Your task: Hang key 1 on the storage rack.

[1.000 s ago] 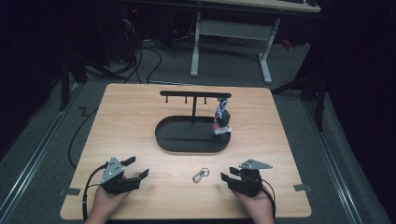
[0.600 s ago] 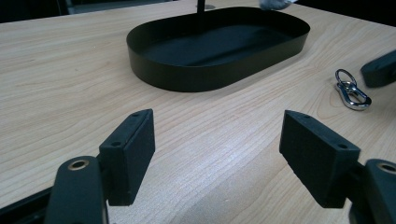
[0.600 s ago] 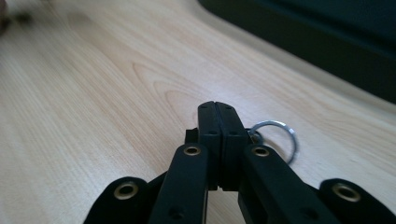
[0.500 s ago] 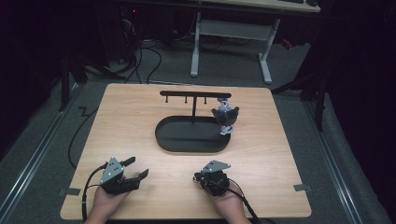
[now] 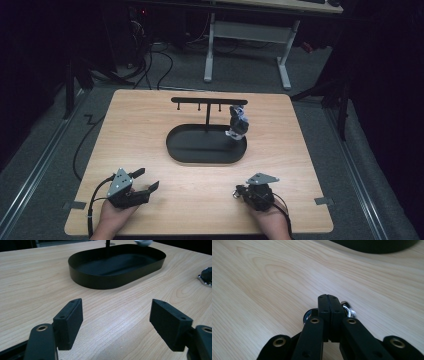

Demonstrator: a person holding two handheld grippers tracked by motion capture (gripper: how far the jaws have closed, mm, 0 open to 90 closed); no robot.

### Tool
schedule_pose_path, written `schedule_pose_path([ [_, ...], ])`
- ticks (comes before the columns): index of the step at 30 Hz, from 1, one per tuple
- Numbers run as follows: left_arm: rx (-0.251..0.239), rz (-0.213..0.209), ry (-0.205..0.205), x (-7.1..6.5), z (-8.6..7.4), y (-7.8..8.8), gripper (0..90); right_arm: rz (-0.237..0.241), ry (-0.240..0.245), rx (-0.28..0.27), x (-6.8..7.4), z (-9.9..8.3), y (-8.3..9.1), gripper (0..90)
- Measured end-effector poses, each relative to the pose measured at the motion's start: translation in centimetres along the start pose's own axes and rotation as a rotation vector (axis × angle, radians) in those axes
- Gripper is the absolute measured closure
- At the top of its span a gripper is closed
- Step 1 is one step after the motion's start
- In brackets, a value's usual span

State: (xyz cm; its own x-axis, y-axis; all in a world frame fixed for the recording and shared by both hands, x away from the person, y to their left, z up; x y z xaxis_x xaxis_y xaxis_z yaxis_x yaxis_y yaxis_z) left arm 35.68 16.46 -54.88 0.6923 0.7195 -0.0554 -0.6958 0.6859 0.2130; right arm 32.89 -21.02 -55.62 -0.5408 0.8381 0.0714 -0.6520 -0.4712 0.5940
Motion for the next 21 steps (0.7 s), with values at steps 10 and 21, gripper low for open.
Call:
schedule_pose_path([
  [10,0.006,0.004,-0.006,-0.1,0.0,-0.1,27.5,-0.069,-0.059,-0.032,-4.0,-1.8,3.7,90.0],
  [21,0.007,0.0,-0.009,-0.1,0.0,-0.1,27.5,-0.002,0.01,-0.012,0.2,-0.4,1.2,90.0],
])
Point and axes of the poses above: each handheld gripper's, and its own axes: y roughly backward along the jaws, z roughly out of its top, x roughly to its left, the point moved 5 cm from there along -y, roughly forward along the jaws, and after that the axes turned 10 degrees about -x, right-handed, at the moved point
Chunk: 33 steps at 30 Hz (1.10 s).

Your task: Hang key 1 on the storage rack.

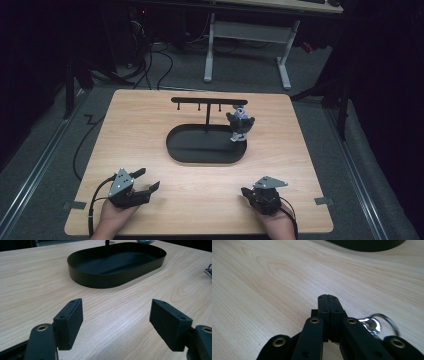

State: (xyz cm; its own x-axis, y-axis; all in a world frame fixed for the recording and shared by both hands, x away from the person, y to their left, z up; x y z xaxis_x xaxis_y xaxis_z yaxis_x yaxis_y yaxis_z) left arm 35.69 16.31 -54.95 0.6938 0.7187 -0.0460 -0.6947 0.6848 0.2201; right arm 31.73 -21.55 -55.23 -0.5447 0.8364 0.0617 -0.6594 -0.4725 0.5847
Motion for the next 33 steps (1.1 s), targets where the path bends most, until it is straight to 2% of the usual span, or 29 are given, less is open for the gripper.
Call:
schedule_pose_path([
  [2,-0.001,-0.001,0.002,0.0,0.0,0.0,27.5,-0.009,0.005,0.02,0.0,-0.2,-0.3,90.0],
  [6,-0.001,-0.003,0.003,0.0,0.0,0.0,27.5,-0.021,-0.017,0.035,-0.7,-1.1,0.6,90.0],
  [11,0.0,-0.002,0.003,0.0,0.0,0.0,27.5,-0.06,-0.053,0.029,-2.0,-1.7,2.1,90.0],
  [12,0.0,-0.002,0.003,0.0,0.0,0.0,27.5,-0.09,-0.066,0.026,-2.9,-2.1,2.7,90.0],
  [14,0.0,-0.002,0.002,0.0,0.0,0.0,27.6,-0.106,-0.083,0.034,-3.7,-2.6,3.1,90.0],
  [18,0.001,-0.001,0.001,0.0,0.0,0.0,27.5,-0.121,-0.118,0.027,-4.5,-2.9,3.7,89.9],
  [28,0.003,-0.003,-0.002,0.0,0.0,0.0,27.6,-0.14,-0.126,-0.006,-4.8,-2.5,4.4,87.5],
  [31,0.004,-0.003,-0.002,0.0,0.0,0.0,27.6,-0.14,-0.121,-0.012,-4.9,-2.3,4.6,85.0],
  [33,0.005,-0.001,-0.005,0.0,0.0,0.0,27.6,-0.127,-0.111,-0.001,-5.4,-1.7,4.8,79.1],
])
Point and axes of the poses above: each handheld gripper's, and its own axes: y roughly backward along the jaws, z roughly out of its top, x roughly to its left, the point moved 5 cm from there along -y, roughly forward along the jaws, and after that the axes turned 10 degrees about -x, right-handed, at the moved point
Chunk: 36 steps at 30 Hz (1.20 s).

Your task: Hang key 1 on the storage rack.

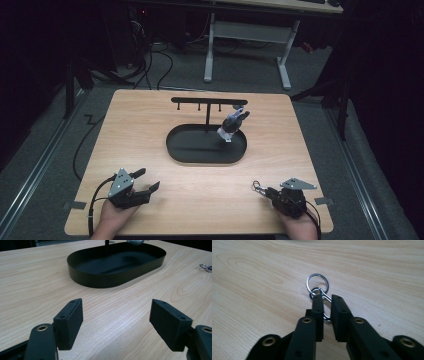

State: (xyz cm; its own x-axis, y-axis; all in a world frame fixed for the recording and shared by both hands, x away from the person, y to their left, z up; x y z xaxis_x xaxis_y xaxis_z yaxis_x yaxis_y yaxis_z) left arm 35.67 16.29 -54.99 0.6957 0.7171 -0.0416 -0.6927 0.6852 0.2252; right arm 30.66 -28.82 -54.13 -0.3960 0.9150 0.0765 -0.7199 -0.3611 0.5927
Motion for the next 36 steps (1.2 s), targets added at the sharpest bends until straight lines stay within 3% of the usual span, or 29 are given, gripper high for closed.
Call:
schedule_pose_path([
  [2,0.0,0.0,0.0,0.0,0.0,0.0,27.6,0.0,0.001,0.01,-0.1,0.1,0.0,76.8],
  [3,0.0,-0.001,0.0,0.0,0.0,0.0,27.6,0.011,0.021,0.054,-0.7,0.4,-0.1,70.6],
  [4,0.0,-0.001,0.0,0.0,0.0,0.0,27.6,0.011,0.021,0.054,-0.7,0.4,-0.1,70.6],
  [5,0.001,-0.002,0.0,0.0,0.0,0.0,27.6,0.045,0.029,0.114,-0.9,0.5,-0.3,64.3],
  [9,0.001,-0.002,0.0,-0.1,0.0,-0.1,27.6,0.084,0.047,0.187,-1.2,1.3,-0.7,60.5],
  [13,0.002,-0.002,-0.001,-0.1,0.0,-0.1,27.6,0.122,0.019,0.178,-1.4,1.8,-1.1,59.2],
  [14,0.002,-0.003,-0.002,-0.1,0.0,-0.1,27.6,0.139,-0.017,0.182,-1.7,1.6,-1.6,58.7],
  [17,-0.001,-0.003,-0.001,-0.1,0.0,0.0,27.6,0.156,-0.041,0.184,-1.9,1.0,-2.0,58.4],
  [20,-0.002,-0.004,-0.001,-0.1,0.0,0.0,27.6,0.176,-0.084,0.141,-2.2,0.6,-2.1,60.0],
  [25,0.004,-0.003,-0.005,-0.1,0.0,0.0,27.6,0.186,-0.044,0.11,-1.7,0.0,-1.8,68.8],
  [31,0.006,0.001,-0.006,-0.1,0.0,0.0,27.6,0.193,-0.01,0.097,-0.9,-0.3,-1.7,69.5],
  [32,0.006,0.0,-0.006,-0.1,0.0,0.0,27.6,0.186,0.015,0.093,-0.8,-0.2,-1.6,71.9],
  [33,0.005,0.0,-0.006,-0.1,0.0,0.0,27.6,0.169,0.033,0.088,-0.6,-0.1,-1.5,82.6],
  [35,0.005,0.0,-0.005,-0.1,0.0,0.0,27.6,0.134,0.115,0.103,-0.1,-0.3,-1.7,82.4],
  [36,0.005,0.0,-0.005,-0.1,0.0,0.0,27.6,0.134,0.115,0.103,-0.1,-0.3,-1.7,82.4],
])
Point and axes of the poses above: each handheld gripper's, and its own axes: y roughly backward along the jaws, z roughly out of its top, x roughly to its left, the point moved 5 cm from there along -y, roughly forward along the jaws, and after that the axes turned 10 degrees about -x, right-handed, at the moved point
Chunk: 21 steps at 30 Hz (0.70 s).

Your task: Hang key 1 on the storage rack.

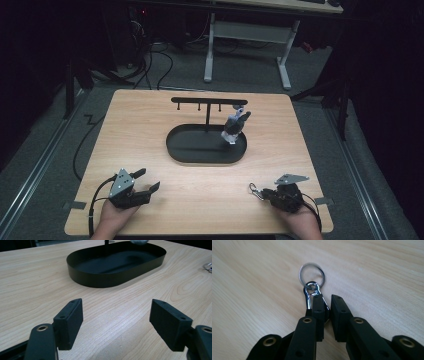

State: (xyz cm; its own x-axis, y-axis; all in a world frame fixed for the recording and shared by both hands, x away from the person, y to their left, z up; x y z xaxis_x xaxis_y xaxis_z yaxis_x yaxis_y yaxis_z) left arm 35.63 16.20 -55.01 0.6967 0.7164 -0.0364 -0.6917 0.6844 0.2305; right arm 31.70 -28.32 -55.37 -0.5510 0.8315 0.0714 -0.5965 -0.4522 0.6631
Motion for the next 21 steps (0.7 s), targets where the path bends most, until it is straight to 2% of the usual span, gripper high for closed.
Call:
schedule_pose_path([
  [2,-0.001,0.0,0.0,0.0,0.0,0.0,27.6,0.007,-0.001,-0.002,0.6,0.1,-0.2,82.8],
  [5,-0.001,-0.001,0.0,0.0,0.0,0.0,27.6,-0.002,-0.001,-0.016,0.6,0.3,-0.1,84.6],
  [11,-0.002,-0.003,0.001,0.0,0.0,0.0,27.6,-0.072,0.023,-0.034,-0.5,1.3,0.9,85.7],
  [13,-0.001,-0.003,0.0,0.0,0.0,0.0,27.6,-0.07,0.012,-0.036,-0.6,1.4,1.0,86.1],
  [14,-0.001,-0.004,0.001,0.0,0.0,0.0,27.6,-0.082,0.005,-0.053,-0.7,1.5,1.3,90.0],
  [17,0.001,-0.003,-0.001,0.0,0.0,0.0,27.6,-0.091,0.011,-0.053,-0.7,1.4,1.3,90.0],
  [21,-0.002,-0.003,0.001,0.0,0.0,0.0,27.6,-0.072,-0.046,-0.029,-1.0,0.7,1.3,88.2],
])
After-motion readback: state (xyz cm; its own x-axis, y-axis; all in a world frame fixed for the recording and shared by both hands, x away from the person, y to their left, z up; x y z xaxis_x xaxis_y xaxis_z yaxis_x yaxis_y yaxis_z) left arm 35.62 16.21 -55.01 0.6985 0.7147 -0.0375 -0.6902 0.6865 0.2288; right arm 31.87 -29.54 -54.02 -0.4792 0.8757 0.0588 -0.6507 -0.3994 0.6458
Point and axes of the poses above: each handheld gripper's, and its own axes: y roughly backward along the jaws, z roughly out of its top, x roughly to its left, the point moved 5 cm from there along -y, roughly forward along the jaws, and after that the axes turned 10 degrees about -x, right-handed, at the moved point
